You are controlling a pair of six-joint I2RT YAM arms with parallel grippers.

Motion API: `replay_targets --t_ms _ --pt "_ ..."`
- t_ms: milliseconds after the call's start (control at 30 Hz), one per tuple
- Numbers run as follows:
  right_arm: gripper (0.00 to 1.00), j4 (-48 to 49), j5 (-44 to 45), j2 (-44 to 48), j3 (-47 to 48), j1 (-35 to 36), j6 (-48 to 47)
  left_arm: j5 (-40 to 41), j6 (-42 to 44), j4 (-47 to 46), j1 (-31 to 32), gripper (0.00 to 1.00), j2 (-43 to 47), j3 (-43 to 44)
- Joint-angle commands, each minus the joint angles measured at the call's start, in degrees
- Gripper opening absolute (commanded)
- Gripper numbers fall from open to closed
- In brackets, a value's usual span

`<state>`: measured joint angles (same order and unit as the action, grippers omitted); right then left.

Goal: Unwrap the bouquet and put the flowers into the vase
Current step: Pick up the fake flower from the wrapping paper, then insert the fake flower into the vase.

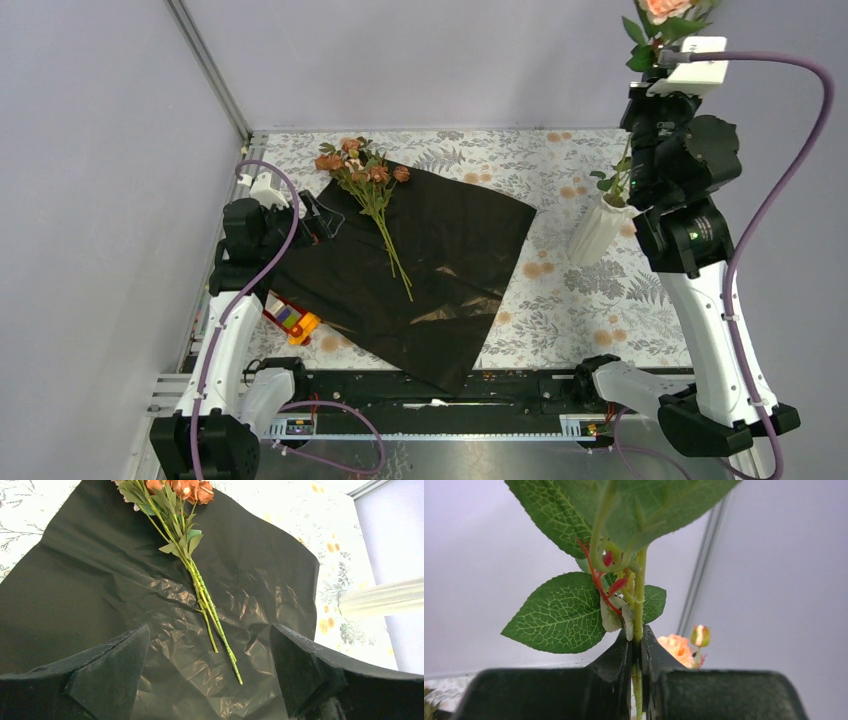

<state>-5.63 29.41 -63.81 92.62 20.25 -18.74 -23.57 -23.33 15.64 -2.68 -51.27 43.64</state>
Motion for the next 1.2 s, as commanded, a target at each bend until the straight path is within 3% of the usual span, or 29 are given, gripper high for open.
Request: replay_targets --t_ms 0,400,667,1167 --pt "0.00 1.95 -3.91 -0.43 1.67 -4.75 -0.67 1.64 1.21 -1.92 -0.33 0.97 0.60 -0.11" --pt "0.00 9.28 -16.17 2.50 -12.99 -15.00 6.75 2.07 1.68 -1.75 -0.49 0.97 1.61 -0.57" --pt "0.00 16.25 -18.73 3.86 -23.77 -17.31 8.76 2.29 1.80 -1.60 -0.51 0.97 1.61 -0.61" --pt "0.00 18.34 -16.63 4.63 -35.14 -18.24 9.51 2.25 1.80 -1.66 -0.56 0.97 1.93 -0.92"
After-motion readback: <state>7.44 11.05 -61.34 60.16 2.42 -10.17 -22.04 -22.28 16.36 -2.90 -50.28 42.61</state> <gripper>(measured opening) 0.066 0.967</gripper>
